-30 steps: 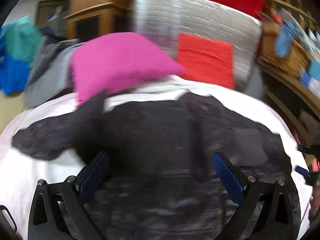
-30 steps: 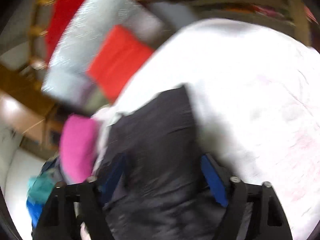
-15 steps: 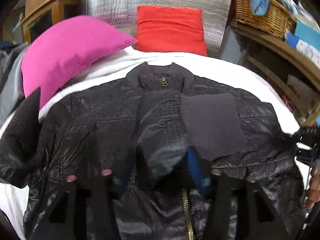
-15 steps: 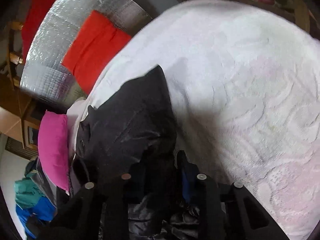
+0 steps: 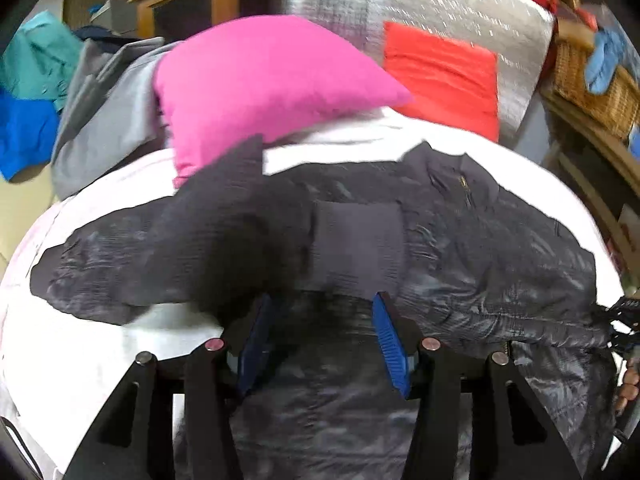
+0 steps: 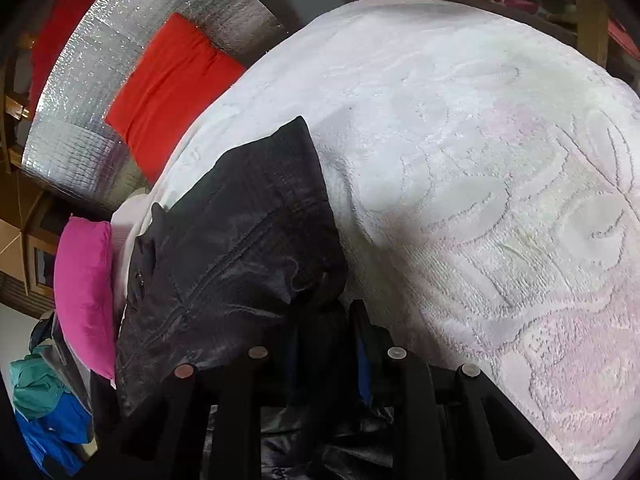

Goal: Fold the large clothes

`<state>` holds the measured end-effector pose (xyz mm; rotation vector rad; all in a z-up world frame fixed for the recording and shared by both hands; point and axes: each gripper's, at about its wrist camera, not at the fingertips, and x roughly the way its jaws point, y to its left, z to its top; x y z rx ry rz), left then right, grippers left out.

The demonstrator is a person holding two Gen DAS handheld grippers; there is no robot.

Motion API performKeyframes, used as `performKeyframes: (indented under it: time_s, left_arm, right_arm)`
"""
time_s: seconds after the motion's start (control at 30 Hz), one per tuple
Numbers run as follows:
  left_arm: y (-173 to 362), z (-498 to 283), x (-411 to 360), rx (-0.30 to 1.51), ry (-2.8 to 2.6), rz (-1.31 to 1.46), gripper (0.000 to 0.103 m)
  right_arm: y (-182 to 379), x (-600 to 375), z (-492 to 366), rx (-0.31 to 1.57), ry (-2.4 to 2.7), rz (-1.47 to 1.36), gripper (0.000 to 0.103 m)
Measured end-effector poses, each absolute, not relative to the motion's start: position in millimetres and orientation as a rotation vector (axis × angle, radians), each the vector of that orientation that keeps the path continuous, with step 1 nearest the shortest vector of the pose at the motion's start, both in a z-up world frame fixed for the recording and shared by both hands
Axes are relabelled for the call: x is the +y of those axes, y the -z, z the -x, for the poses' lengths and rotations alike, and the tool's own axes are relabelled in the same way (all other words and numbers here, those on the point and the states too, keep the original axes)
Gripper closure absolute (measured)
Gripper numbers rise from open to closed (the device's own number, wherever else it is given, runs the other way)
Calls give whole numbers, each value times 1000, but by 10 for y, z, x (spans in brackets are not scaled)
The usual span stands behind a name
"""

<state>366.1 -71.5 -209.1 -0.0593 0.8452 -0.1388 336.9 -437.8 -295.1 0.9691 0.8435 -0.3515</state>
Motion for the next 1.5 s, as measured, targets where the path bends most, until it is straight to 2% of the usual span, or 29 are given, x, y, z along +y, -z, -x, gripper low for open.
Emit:
performKeyframes:
  time_s: [0.13, 0.2, 0.37, 0.4, 0.43, 0.5, 0.67, 0.83, 0.9, 0.97, 1.03, 1.13, 1.2, 1.27, 1.33, 1.5]
  left_arm:
    - [1882, -3607, -216, 808, 176, 209, 35]
    - [1837, -3587, 122, 783, 119, 287, 20]
    - [1858, -3568, 1002, 747, -84, 446, 20]
    - [1895, -3573, 1135, 757, -114, 471, 20]
    - [1970, -3583, 1326, 782, -156, 515, 20]
    - [2086, -3598, 1524, 815, -190, 577, 20]
    - [2467, -3655, 1954, 910, -272, 725, 20]
    - [2655, -3703, 2180, 902, -305, 838, 22]
    - [2694, -3741, 2227, 880, -293, 863, 37]
    - [2730, -3791, 2245, 873, -268, 880, 47]
    - [2768, -3846, 2250, 881, -268, 873, 49]
    - [2852, -3918, 2304, 881, -277, 883, 60]
    - [2884, -3961, 2338, 876, -279, 888, 78]
    - [2917, -4027, 2367, 877, -273, 891, 93]
    - [2868, -4041, 2360, 860, -270, 894, 95]
    - [2270, -4007, 2023, 712, -217, 705, 99]
  right_arm:
    - [2859, -4361, -3316, 800, 377, -923, 79]
    - [2838, -4324, -3340, 808, 403, -869, 79]
    - [2833, -4273, -3421, 849, 427, -859, 77]
    - [2777, -4258, -3411, 845, 438, -855, 70]
    - [2701, -4233, -3393, 837, 443, -854, 49]
    - [2543, -4194, -3308, 783, 462, -849, 25]
    - [2190, -4038, -3132, 623, 533, -750, 25]
    - [2257, -3914, -3231, 647, 474, -775, 25]
    - [2275, -3860, -3278, 662, 467, -759, 25]
    - [2303, -3818, -3278, 676, 454, -738, 25]
    - [2325, -3776, -3273, 687, 448, -719, 25]
    - [2350, -3743, -3307, 698, 441, -704, 25]
    - [2355, -3740, -3311, 700, 442, -700, 25]
    - [2367, -3745, -3309, 701, 445, -701, 25]
    - [2378, -3759, -3304, 701, 448, -705, 25]
    - [2362, -3782, -3278, 687, 454, -715, 25]
